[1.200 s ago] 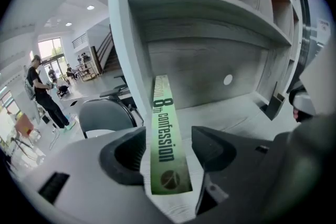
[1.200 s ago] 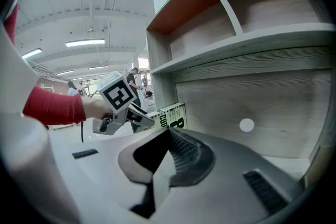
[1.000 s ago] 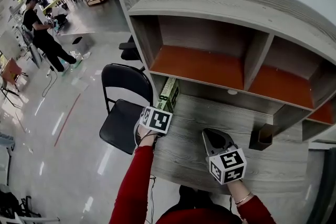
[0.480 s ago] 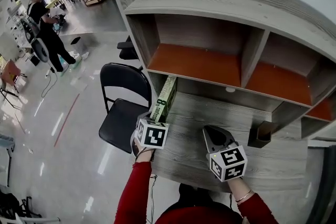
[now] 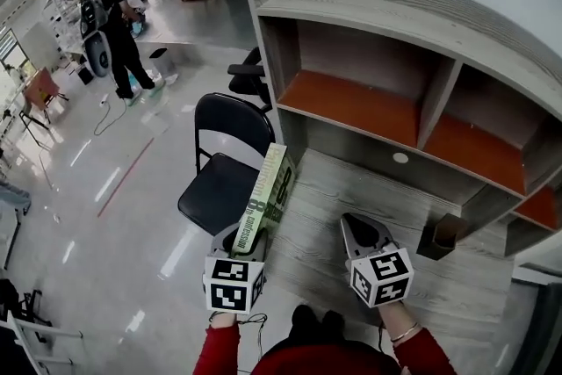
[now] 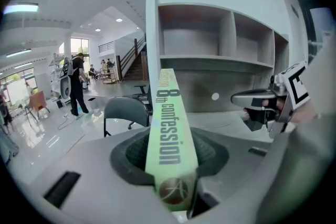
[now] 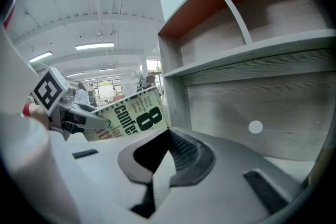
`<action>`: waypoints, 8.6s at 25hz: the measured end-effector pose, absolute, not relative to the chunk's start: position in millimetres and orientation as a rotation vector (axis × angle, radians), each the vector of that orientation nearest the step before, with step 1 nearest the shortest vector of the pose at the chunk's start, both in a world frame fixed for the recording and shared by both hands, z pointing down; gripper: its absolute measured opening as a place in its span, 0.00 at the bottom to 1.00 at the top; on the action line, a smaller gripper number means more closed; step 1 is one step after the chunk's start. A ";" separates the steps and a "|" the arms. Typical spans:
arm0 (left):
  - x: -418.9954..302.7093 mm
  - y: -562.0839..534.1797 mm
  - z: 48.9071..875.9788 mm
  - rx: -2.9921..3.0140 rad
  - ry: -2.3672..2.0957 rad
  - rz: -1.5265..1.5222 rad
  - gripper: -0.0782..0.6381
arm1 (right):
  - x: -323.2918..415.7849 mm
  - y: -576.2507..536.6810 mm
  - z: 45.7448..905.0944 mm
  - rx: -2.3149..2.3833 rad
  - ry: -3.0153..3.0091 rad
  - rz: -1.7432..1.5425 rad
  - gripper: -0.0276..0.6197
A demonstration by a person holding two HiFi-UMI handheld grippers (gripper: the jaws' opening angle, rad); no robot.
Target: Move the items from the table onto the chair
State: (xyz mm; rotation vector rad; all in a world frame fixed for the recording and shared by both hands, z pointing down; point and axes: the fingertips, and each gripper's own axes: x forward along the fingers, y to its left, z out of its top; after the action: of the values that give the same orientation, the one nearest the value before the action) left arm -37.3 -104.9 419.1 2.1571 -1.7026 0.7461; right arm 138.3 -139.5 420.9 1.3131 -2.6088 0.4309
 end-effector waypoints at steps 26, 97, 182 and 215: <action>-266.3 -143.8 445.3 2.125 -1.679 0.638 0.33 | -57.3 -175.8 417.5 1.340 -2.630 0.379 0.05; -371.1 -324.7 816.2 2.040 -1.420 1.059 0.53 | -181.2 -352.7 587.3 1.437 -2.408 0.415 0.05; -225.9 -210.6 392.2 2.708 -1.393 0.203 0.12 | -94.1 -190.5 401.6 1.873 -2.396 0.395 0.05; 266.4 -13.6 414.9 2.977 -0.690 0.551 0.50 | 360.5 88.5 411.8 2.587 -1.764 0.477 0.05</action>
State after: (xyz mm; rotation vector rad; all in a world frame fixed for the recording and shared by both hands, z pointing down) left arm 266.4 -13.6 414.9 2.9773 -0.6903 0.5515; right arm 360.5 88.5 411.8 2.5866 -1.7643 0.4769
